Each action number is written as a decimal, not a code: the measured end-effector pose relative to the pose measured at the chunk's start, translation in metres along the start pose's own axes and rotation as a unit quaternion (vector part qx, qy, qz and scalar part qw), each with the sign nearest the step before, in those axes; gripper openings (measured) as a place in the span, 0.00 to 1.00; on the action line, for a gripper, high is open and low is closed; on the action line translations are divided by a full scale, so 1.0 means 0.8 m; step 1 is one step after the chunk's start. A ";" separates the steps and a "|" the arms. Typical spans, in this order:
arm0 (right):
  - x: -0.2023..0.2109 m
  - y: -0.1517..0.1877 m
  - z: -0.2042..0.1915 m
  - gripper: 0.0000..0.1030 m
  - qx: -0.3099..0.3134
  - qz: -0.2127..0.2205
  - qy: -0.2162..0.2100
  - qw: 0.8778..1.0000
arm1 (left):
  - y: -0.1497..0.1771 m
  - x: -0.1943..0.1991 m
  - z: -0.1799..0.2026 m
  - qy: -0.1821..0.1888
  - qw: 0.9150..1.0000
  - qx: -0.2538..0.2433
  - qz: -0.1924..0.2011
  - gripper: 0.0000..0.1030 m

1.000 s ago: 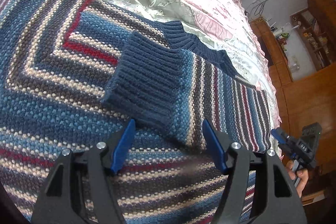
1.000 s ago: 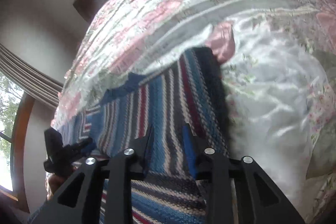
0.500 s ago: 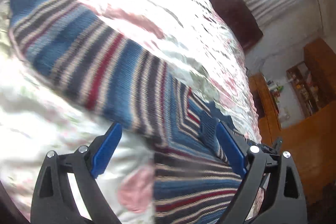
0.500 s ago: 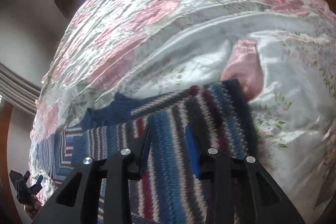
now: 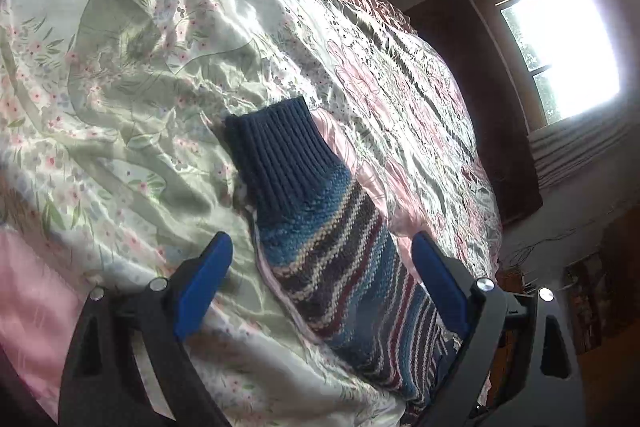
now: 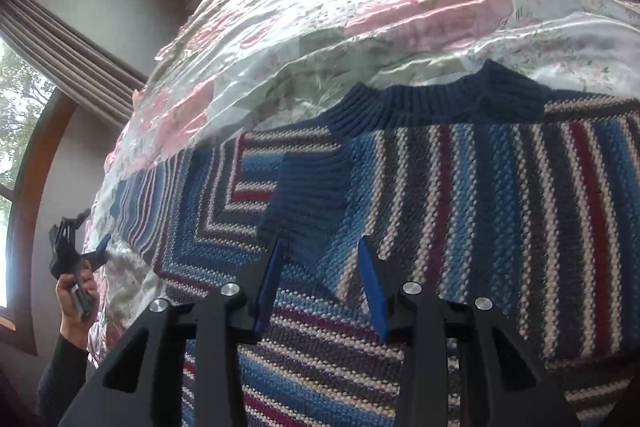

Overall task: Fold small clothes
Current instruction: 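Grasp the other sleeve cuff with the left gripper and lift it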

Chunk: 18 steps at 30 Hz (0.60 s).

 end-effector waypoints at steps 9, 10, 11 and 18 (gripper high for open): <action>-0.021 0.023 -0.016 0.42 0.004 -0.013 -0.015 1.000 | -0.029 -0.059 0.002 -0.034 0.999 -0.008 0.007 0.89; -0.023 0.024 -0.018 0.42 0.004 -0.013 -0.017 1.000 | -0.030 -0.063 0.004 -0.036 0.999 -0.009 0.005 0.85; -0.024 0.026 -0.019 0.42 0.002 -0.014 -0.018 1.000 | -0.029 -0.065 0.006 -0.039 0.999 -0.012 0.002 0.78; -0.015 0.038 -0.017 0.42 0.001 -0.015 -0.024 1.000 | -0.023 -0.058 0.020 -0.068 0.997 -0.036 0.013 0.07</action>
Point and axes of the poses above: each gripper's, at about its wrist camera, not at the fingertips, and x roughly against the way its jaws point, z to its right, y to its underside, the point moved 3 cm from there along -x, roughly the way its jaws point, and after that the axes turned 5 degrees about z, right-handed, at the moved point
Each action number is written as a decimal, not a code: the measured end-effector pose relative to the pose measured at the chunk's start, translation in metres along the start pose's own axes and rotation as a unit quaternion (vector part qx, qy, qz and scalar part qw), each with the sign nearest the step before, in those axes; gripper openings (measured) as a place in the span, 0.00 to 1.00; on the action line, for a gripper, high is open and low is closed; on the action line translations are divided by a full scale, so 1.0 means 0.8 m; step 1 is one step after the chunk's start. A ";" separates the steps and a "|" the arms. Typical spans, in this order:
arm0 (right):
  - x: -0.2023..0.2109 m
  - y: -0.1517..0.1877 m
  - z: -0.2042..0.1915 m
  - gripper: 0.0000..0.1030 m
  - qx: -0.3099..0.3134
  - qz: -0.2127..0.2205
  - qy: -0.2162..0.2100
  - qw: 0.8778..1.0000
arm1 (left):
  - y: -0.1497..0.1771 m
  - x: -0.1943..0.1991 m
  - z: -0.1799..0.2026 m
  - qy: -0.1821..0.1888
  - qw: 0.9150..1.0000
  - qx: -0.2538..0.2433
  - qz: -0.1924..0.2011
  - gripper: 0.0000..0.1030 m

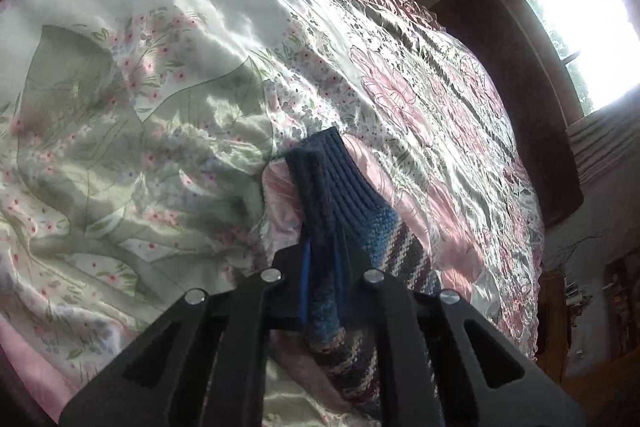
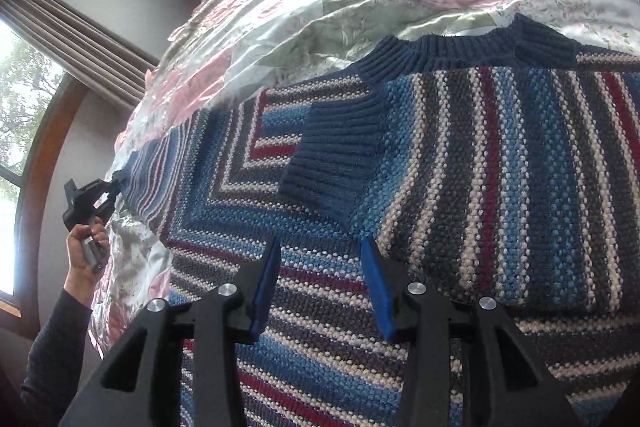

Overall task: Fold small clothes
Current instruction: 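Grasp the other sleeve cuff with the left gripper and lift it, then fold the held sleeve across the sweater body with the left gripper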

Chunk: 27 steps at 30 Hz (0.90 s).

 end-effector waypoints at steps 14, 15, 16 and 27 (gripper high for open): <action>0.085 0.007 0.024 0.43 -0.019 0.031 -0.018 0.999 | 0.062 0.134 0.253 0.107 0.979 -0.164 0.056 0.06; 0.093 0.009 0.026 0.43 -0.020 0.034 -0.019 0.999 | 0.073 0.140 0.271 0.111 0.976 -0.177 0.058 0.06; 0.101 0.010 0.029 0.44 -0.022 0.037 -0.020 0.999 | 0.085 0.145 0.287 0.113 0.974 -0.188 0.058 0.06; 0.166 0.027 0.099 0.46 -0.061 0.068 -0.020 0.996 | 0.230 0.138 0.419 0.106 0.950 -0.287 0.061 0.06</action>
Point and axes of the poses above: each gripper's, at about its wrist camera, not at the fingertips, and x roughly against the way its jaws point, z to its right, y to its underside, the point moved 3 cm from there along -x, roughly the way its jaws point, and after that the axes turned 5 degrees about z, right-handed, at the moved point
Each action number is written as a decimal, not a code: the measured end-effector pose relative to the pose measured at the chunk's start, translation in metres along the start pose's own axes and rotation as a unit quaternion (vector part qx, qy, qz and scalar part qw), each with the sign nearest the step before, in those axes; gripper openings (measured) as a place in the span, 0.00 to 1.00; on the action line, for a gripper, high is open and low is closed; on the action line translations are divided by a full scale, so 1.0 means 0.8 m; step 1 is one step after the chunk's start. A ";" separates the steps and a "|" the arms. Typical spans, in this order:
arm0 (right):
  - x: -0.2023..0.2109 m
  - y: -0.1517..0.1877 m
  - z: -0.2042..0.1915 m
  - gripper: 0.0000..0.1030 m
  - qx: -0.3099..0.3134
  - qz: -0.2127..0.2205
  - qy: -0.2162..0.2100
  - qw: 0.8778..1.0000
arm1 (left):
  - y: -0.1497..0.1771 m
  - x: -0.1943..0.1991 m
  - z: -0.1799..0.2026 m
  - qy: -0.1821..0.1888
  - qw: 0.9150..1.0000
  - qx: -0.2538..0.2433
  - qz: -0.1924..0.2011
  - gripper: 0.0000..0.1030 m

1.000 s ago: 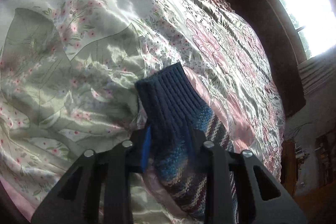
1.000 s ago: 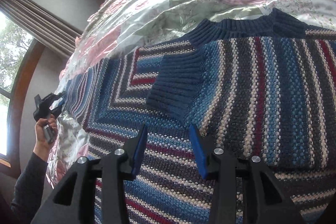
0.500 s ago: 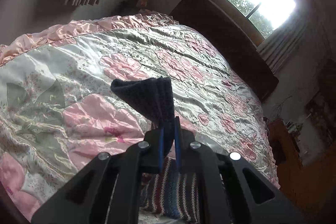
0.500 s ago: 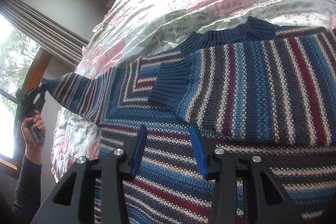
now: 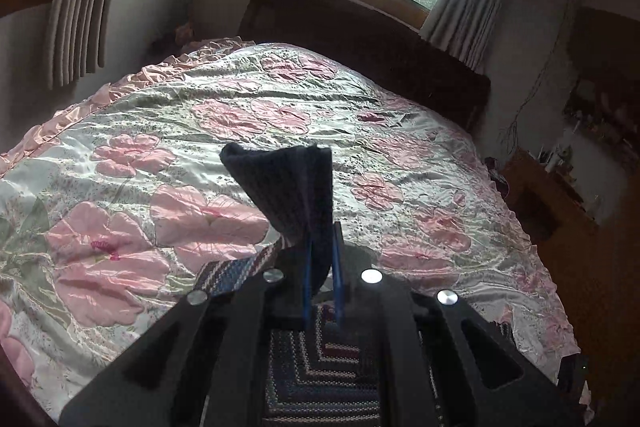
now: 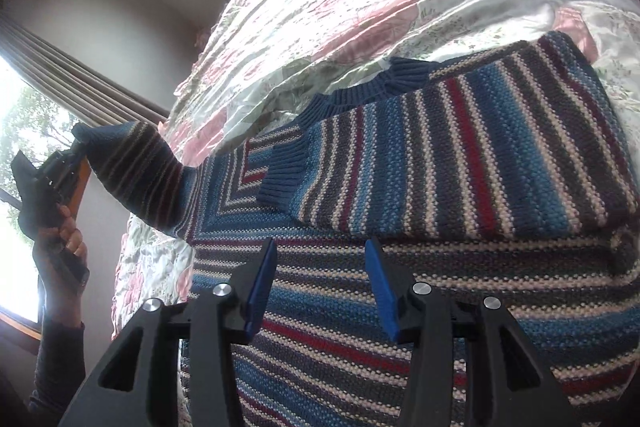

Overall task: Fold small clothes
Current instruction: 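Fold the held sleeve across the sweater body with the left gripper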

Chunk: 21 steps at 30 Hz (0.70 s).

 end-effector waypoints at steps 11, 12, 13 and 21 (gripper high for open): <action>0.012 0.020 0.070 0.47 -0.048 0.005 -0.009 0.999 | 0.165 -0.100 0.109 -0.033 0.996 -0.039 -0.079 0.06; 0.013 0.020 0.075 0.47 -0.053 0.007 -0.011 0.998 | 0.181 -0.110 0.113 -0.033 0.995 -0.035 -0.092 0.06; 0.013 0.020 0.079 0.47 -0.060 0.008 -0.014 0.998 | 0.196 -0.120 0.116 -0.032 0.994 -0.031 -0.105 0.06; -0.003 0.008 0.075 0.54 -0.105 0.003 -0.067 0.992 | 0.277 -0.162 0.119 -0.017 0.985 -0.003 -0.171 0.07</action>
Point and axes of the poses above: each gripper's, at about its wrist camera, not at the fingertips, and x roughly against the way its jaws point, z to its right, y to its underside, the point moved 3 cm from there along -x, roughly the way its jaws point, and after that the axes turned 5 degrees about z, right-handed, at the moved point
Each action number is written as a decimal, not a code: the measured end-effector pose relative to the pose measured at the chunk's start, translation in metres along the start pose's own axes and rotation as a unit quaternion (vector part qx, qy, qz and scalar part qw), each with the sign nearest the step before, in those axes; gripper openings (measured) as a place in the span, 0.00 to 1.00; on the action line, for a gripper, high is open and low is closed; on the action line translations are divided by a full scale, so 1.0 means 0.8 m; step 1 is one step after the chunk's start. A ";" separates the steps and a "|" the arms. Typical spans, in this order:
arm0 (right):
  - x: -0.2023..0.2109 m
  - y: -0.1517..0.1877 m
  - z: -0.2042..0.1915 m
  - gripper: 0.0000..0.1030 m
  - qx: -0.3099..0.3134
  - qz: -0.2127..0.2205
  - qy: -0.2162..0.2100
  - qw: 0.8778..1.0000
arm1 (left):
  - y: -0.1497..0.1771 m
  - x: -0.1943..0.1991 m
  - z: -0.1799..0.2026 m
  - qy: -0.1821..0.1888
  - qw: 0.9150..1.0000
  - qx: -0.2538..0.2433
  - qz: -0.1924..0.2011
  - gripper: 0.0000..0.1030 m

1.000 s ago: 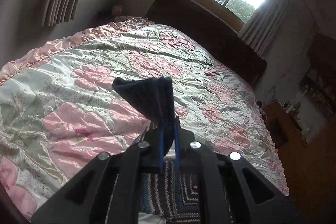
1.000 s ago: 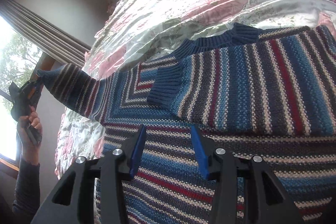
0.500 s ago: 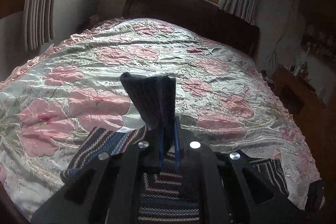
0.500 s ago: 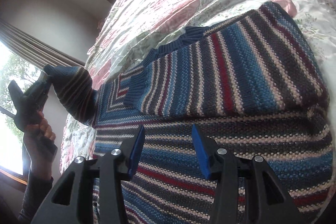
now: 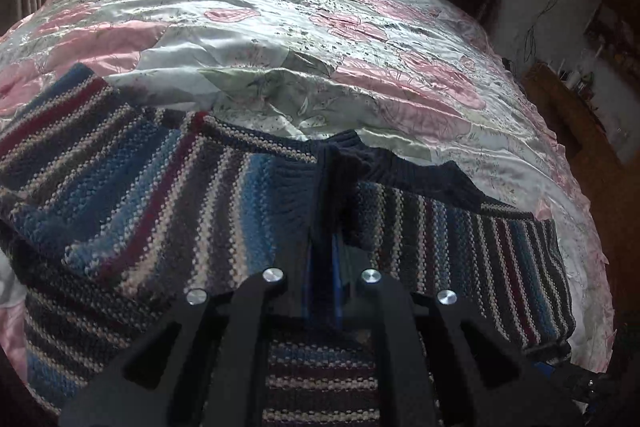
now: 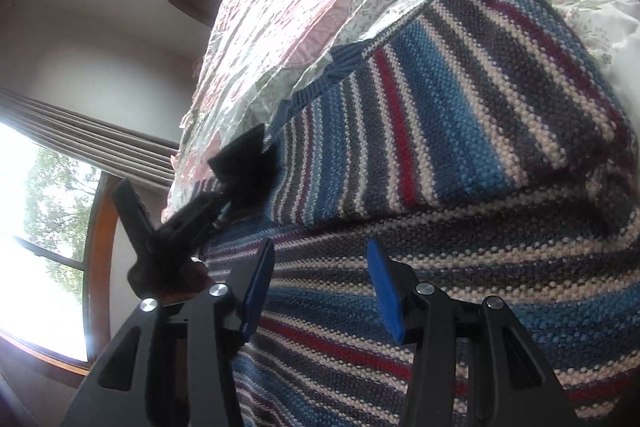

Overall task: Fold small clothes
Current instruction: 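Fold the held sleeve across the sweater body with the left gripper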

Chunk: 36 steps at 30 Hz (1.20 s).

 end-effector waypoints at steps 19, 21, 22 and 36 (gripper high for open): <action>-0.216 -0.030 -0.071 0.43 -0.092 -0.072 0.026 0.993 | 0.093 0.152 -0.141 0.153 0.981 0.117 -0.029 0.83; -0.222 -0.031 -0.076 0.43 -0.090 -0.071 0.027 0.993 | 0.107 0.165 -0.154 0.152 0.981 0.116 -0.026 0.83; -0.226 -0.033 -0.080 0.40 -0.090 -0.070 0.022 0.993 | 0.112 0.168 -0.160 0.153 0.980 0.123 -0.027 0.83; -0.140 -0.123 -0.160 0.07 0.064 0.012 0.090 0.994 | 0.133 0.173 -0.185 0.158 0.973 0.162 -0.031 0.84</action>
Point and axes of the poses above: each gripper's, at about its wrist camera, not at the fingertips, and x roughly against the way its jaws point, z to its right, y to its underside, the point moved 3 cm from there along -x, roughly the way its jaws point, and after that the axes turned 5 degrees about z, right-handed, at the moved point
